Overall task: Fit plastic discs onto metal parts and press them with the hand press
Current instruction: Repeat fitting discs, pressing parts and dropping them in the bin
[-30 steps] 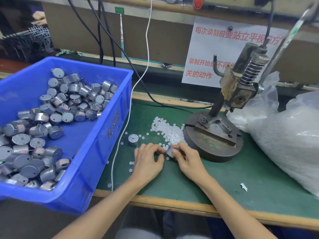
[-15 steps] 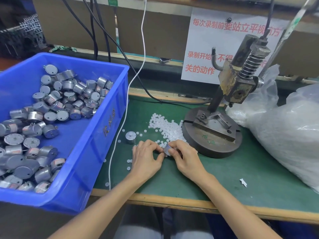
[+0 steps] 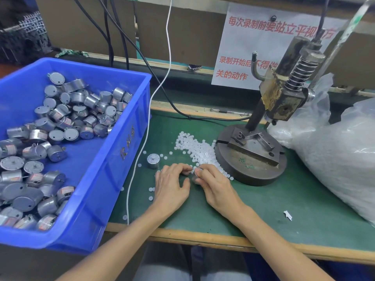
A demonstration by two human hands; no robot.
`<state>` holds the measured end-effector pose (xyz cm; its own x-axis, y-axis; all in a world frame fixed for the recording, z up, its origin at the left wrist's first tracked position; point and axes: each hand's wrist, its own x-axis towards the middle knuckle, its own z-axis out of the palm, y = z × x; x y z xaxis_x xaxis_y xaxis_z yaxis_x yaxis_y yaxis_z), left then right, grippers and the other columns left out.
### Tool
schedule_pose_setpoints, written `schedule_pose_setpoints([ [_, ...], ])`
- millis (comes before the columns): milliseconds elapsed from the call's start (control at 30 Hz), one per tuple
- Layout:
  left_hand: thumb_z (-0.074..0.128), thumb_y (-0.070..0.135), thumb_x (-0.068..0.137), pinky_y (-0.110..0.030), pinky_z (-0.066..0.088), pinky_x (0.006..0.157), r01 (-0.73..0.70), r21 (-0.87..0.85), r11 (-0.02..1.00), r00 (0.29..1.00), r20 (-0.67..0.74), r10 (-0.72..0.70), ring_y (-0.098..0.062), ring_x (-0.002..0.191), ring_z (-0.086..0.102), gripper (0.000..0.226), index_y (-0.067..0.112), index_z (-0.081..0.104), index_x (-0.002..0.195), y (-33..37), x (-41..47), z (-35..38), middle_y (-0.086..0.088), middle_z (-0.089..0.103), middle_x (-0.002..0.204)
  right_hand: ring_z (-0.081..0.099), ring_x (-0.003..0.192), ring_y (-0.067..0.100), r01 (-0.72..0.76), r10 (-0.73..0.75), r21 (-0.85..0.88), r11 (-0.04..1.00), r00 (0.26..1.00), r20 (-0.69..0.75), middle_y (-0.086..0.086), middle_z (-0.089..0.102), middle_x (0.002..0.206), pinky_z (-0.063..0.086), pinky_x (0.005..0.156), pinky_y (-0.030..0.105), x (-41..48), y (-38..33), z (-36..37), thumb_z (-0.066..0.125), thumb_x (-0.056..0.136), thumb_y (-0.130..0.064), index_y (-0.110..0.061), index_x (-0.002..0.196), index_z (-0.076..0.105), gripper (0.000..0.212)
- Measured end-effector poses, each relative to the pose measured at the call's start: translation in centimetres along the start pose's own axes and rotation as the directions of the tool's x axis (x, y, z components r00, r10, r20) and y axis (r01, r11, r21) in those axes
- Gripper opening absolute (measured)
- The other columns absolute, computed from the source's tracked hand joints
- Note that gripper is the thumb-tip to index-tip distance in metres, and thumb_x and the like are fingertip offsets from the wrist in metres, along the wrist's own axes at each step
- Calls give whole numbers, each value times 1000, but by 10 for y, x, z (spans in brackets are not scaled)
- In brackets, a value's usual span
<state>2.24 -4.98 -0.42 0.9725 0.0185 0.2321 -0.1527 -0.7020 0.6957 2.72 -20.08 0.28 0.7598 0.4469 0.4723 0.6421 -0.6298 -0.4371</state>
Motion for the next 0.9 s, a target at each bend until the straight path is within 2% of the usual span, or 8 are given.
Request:
schedule_pose_setpoints([
  [167,59,13,79,-20,19,77,-32,23,999,999,19,31,-4,87,41,30,29,61,103,0,0,-1,17,59,94,61,80,32,22,-22,-6,1000,1000,17,20,61,98,54,67,36,1,1,-2,57,87,1,7,98,64,14],
  [367,60,14,79,-19,19,78,-19,38,999,999,32,17,-9,91,46,25,28,62,100,1,-1,-1,16,60,96,59,78,32,45,-45,-22,999,999,20,19,61,96,53,66,37,1,3,-3,56,87,2,9,97,63,13],
  [500,62,18,80,-20,19,79,-3,50,999,1000,30,1,-12,95,47,17,26,64,95,1,-1,-1,14,59,95,55,79,24,4,-4,25,1000,1000,19,13,59,93,47,72,29,2,5,-2,53,90,2,7,95,61,11],
  [567,63,22,82,-21,20,79,7,53,999,1000,28,-8,-13,96,47,13,26,65,94,2,-1,-1,13,59,96,50,77,15,-80,81,108,991,997,-4,4,59,86,39,72,21,4,7,-3,52,90,3,6,88,59,8],
  [700,61,29,86,-21,20,80,20,65,998,999,44,-23,-13,99,46,10,27,64,95,3,-1,-1,12,58,98,53,74,15,-219,227,180,959,973,-28,-3,59,82,36,69,6,5,10,-3,56,91,1,8,90,62,8],
  [900,62,32,85,-23,22,82,31,85,996,998,50,-35,-12,100,46,10,29,63,94,3,0,0,12,58,99,52,76,9,-221,233,219,950,972,-29,-3,60,84,36,70,6,5,9,-2,56,91,0,6,90,62,8],
])
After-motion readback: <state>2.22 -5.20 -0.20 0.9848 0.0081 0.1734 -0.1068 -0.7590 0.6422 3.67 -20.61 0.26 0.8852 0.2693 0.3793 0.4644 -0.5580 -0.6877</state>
